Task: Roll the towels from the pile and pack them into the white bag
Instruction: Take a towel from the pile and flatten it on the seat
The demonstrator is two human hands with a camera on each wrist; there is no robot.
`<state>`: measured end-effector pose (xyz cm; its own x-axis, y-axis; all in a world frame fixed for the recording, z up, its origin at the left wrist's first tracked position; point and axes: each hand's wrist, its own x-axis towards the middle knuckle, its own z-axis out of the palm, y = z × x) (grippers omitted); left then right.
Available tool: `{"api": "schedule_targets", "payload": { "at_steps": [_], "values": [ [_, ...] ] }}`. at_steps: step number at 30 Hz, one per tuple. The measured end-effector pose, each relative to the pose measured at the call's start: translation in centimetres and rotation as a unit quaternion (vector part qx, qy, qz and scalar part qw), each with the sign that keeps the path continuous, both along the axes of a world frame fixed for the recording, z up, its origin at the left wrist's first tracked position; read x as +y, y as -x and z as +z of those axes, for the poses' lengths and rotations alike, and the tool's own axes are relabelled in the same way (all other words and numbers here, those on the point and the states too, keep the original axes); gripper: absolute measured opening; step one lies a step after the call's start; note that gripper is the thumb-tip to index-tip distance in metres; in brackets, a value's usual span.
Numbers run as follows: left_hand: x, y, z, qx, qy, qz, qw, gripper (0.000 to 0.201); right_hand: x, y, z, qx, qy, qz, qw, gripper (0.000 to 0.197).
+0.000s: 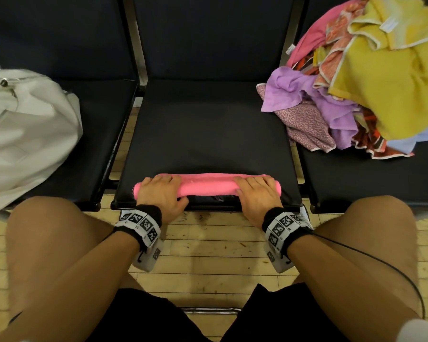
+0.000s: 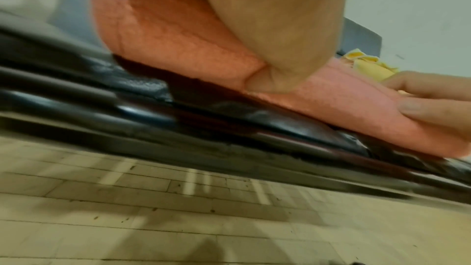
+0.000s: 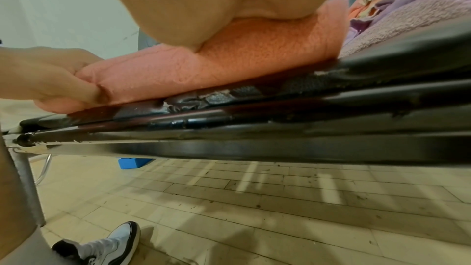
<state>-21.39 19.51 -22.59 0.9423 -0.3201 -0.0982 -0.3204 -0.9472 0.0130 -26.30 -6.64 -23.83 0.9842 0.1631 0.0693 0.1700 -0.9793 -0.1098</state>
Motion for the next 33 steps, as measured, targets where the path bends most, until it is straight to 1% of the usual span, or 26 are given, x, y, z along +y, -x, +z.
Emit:
{"api": "schedule_targets", "payload": {
  "at_steps": [2, 5, 8, 9, 10, 11, 13, 14, 15, 17, 18, 19, 20, 22, 23, 26, 28, 30, 31, 33],
  "values": [
    [0.6, -0.3, 0.3, 0.003, -0.008, 0.029, 1.0, 0.042, -0.1, 0.1, 0.2, 0.008, -0.002, -0.001, 1.0, 0.036],
    [1.8, -0.8, 0.8, 0.007, -0.032, 0.072, 0.997, 0.03, -0.4, 0.0, 0.3, 0.017, -0.021, -0.015, 1.0, 0.031],
    [2.9, -1.5, 1.2, 0.007, -0.026, 0.123, 0.992, 0.025, -0.4, 0.0, 0.0, 0.025, -0.023, -0.01, 0.999, 0.031],
    [3.1, -1.6, 1.3, 0.007, -0.021, 0.141, 0.99, 0.028, -0.4, 0.0, -0.1, 0.02, -0.02, -0.009, 1.0, 0.031],
    [3.4, -1.6, 1.2, 0.005, -0.018, 0.154, 0.988, 0.035, -0.5, 0.1, -0.2, 0.009, -0.015, -0.007, 1.0, 0.031],
    [3.5, -1.6, 1.2, -0.001, -0.019, 0.158, 0.987, 0.048, -0.5, 0.2, -0.3, -0.007, -0.01, -0.006, 1.0, 0.03],
    [3.3, -1.3, 1.2, -0.028, -0.007, 0.13, 0.991, 0.076, -0.4, 0.2, -0.5, -0.039, -0.008, -0.008, 0.999, 0.025],
    [2.8, -1.0, 1.1, -0.04, 0.006, 0.095, 0.995, 0.082, -0.3, 0.2, -0.6, -0.05, -0.005, -0.009, 0.999, 0.022],
    [2.1, -0.6, 0.9, -0.042, 0.021, 0.051, 0.998, 0.082, -0.2, 0.1, -0.6, -0.054, -0.001, -0.009, 0.998, 0.023],
    [0.7, 0.2, 0.0, -0.029, 0.045, -0.038, 0.998, 0.071, 0.2, 0.0, -0.7, -0.054, 0.005, -0.005, 0.999, 0.039],
    [0.2, 0.4, -0.5, -0.02, 0.049, -0.059, 0.997, 0.065, 0.3, 0.0, -0.6, -0.056, -0.001, -0.004, 0.998, 0.045],
    [-0.1, 0.4, -0.9, -0.015, 0.052, -0.062, 0.997, 0.061, 0.4, 0.0, -0.5, -0.058, -0.01, -0.001, 0.998, 0.047],
    [-0.2, 0.3, -1.2, -0.016, 0.057, -0.058, 0.997, 0.056, 0.3, 0.1, -0.5, -0.054, -0.02, 0.005, 0.998, 0.044],
    [0.0, -0.2, -1.3, -0.033, 0.062, -0.053, 0.996, 0.047, 0.1, 0.3, -0.5, -0.045, -0.02, 0.016, 0.999, 0.032],
    [0.1, -0.3, -1.1, -0.044, 0.06, -0.053, 0.996, 0.046, 0.0, 0.4, -0.6, -0.043, -0.018, 0.016, 0.999, 0.03],
    [0.1, -0.5, -0.6, -0.062, 0.051, -0.052, 0.995, 0.047, -0.3, 0.4, -1.2, -0.031, -0.014, 0.012, 0.999, 0.038],
    [0.0, -0.4, -0.5, -0.044, 0.042, -0.05, 0.997, 0.049, -0.4, 0.1, -1.2, -0.035, -0.016, 0.01, 0.999, 0.033],
    [0.3, -0.4, -0.7, -0.024, 0.021, -0.05, 0.998, 0.053, -0.5, -0.2, -1.0, -0.029, -0.017, 0.005, 0.999, 0.033],
    [0.4, -0.3, -1.0, -0.019, 0.009, -0.048, 0.999, 0.056, -0.5, -0.3, -1.0, -0.022, -0.017, 0.001, 1.0, 0.036],
    [0.7, -0.3, -1.5, -0.008, -0.009, -0.043, 0.999, 0.07, -0.7, -0.4, -1.3, -0.003, -0.016, -0.007, 1.0, 0.043]
  ]
}}
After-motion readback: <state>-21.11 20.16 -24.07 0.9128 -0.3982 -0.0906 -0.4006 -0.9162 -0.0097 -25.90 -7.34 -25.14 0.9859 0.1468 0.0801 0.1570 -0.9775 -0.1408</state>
